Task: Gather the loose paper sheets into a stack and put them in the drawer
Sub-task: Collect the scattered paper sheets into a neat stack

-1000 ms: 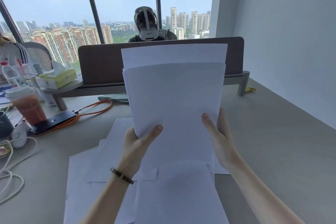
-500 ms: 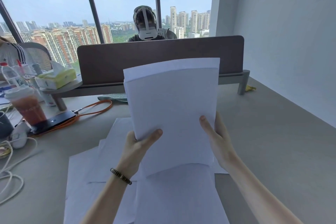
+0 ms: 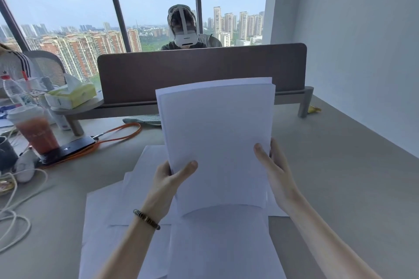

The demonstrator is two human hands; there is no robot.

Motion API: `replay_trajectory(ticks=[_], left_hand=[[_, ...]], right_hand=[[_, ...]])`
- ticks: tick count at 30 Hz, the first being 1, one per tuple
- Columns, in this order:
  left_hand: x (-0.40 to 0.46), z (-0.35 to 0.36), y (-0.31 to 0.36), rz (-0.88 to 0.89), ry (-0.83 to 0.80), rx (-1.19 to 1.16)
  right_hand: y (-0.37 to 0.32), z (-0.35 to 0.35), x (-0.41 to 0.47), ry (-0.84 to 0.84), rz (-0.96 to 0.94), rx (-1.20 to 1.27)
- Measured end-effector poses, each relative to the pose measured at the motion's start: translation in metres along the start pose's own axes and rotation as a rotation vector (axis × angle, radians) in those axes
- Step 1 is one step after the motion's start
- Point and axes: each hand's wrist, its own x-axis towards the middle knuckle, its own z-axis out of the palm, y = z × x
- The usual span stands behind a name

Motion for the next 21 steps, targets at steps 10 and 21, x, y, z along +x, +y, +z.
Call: replay_trajectory(ticks=[10, 21], left_hand=[[0.006, 0.005, -0.019, -0.037, 0.138, 0.235], [0.003, -0.054, -0.022, -0.416, 0.192, 0.059]], right_hand=[[0.019, 0.006, 0.007, 0.033, 0.032, -0.180], [0.057, -0.016, 0.009, -0.088, 0.363, -1.135]])
